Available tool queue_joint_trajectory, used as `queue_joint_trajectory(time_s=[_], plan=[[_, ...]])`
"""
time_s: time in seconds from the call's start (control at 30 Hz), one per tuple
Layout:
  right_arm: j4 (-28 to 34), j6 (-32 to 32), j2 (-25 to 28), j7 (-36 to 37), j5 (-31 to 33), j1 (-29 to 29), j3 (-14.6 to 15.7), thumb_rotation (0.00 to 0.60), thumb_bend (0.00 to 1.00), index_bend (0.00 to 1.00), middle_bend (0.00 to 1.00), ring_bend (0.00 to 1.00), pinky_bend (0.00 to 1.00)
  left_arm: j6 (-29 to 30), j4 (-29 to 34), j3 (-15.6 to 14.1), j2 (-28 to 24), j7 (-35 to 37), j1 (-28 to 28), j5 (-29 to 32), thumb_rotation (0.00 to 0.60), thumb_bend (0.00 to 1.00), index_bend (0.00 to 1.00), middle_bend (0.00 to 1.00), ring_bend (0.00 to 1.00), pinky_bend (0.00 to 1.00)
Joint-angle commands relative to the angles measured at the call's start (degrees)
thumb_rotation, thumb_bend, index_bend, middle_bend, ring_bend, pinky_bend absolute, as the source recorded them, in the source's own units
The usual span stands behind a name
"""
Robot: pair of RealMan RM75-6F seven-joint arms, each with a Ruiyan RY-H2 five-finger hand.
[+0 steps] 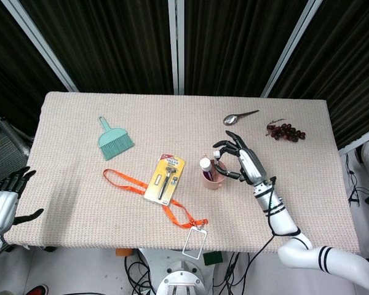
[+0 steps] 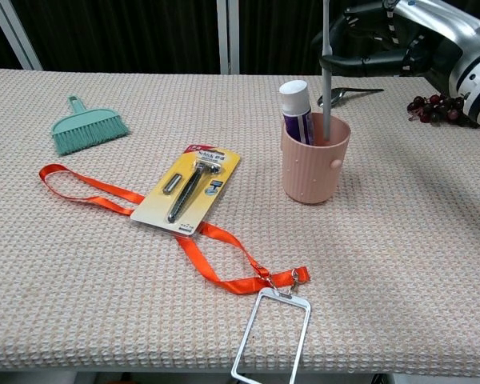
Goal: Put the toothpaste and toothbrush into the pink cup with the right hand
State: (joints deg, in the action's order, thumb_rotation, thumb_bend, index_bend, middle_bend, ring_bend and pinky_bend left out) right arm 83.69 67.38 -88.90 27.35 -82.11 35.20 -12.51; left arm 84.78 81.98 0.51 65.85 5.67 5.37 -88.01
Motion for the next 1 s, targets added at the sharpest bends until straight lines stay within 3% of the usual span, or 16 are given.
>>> queue_joint_trajectory(time_s=[0.03, 0.1, 0.27, 0.33, 0.5, 0.6, 0.77, 1.0], plan=[[0.8, -1.1, 1.1, -0.5, 0.7, -0.2, 0.6, 0.6, 0.4, 0.07, 0.07, 0.0, 0.0, 0.1, 0.0, 0.0, -0.1, 0.0, 0.0, 0.0, 0.543, 0.09, 0.13, 0.08, 0.11, 0.22], [1.4, -0.8, 1.7, -0.2, 0.6, -0.6, 0.7, 0.6, 0.34, 0.0, 0.02, 0.0, 0.0, 0.1, 0.1, 0.0, -0.1, 0.0, 0.0, -0.1, 0.544, 0.09, 0.13, 0.08, 0.11, 0.22], [3.6, 2.4, 5.7, -0.8, -1.3, -3.6, 2.5, 0.6, 0.33, 0.0, 0.0, 0.0, 0.0, 0.2, 0.5, 0.0, 0.0, -0.5, 0.1, -0.4, 0.542, 0.09, 0.13, 0.08, 0.11, 0.22], [3.7, 5.7, 8.9, -4.8, -4.0, -6.4, 5.1, 0.6, 0.34, 0.0, 0.0, 0.0, 0.0, 0.6, 0.7, 0.1, 0.0, -0.7, 0.0, -0.6, 0.54, 0.09, 0.13, 0.08, 0.11, 0.22], [-2.7, 17.9, 11.5, -24.8, -8.0, -16.7, 11.9, 0.6, 0.34, 0.0, 0.0, 0.0, 0.0, 1.3, 0.9, 0.3, 0.1, -0.9, -0.2, -0.6, 0.541, 0.09, 0.13, 0.08, 0.11, 0.22], [-5.6, 20.1, 11.2, -23.9, -5.3, -22.7, 15.0, 0.6, 0.33, 0.0, 0.0, 0.0, 0.0, 1.6, 1.0, 0.2, 0.4, -1.1, -0.3, -0.9, 0.539, 0.09, 0.13, 0.08, 0.11, 0.22], [-11.7, 20.2, 9.8, -19.4, -0.2, -28.3, 15.4, 0.6, 0.33, 0.0, 0.0, 0.0, 0.0, 1.5, 0.9, -0.3, 0.6, -2.0, -0.5, -1.3, 0.537, 0.09, 0.13, 0.08, 0.11, 0.22], [-8.9, 19.3, 12.3, -22.3, -0.1, -28.9, 14.3, 0.6, 0.34, 0.0, 0.0, 0.0, 0.0, 1.7, 1.1, -0.4, 0.5, -2.8, -0.7, -1.3, 0.537, 0.09, 0.13, 0.08, 0.11, 0.22]])
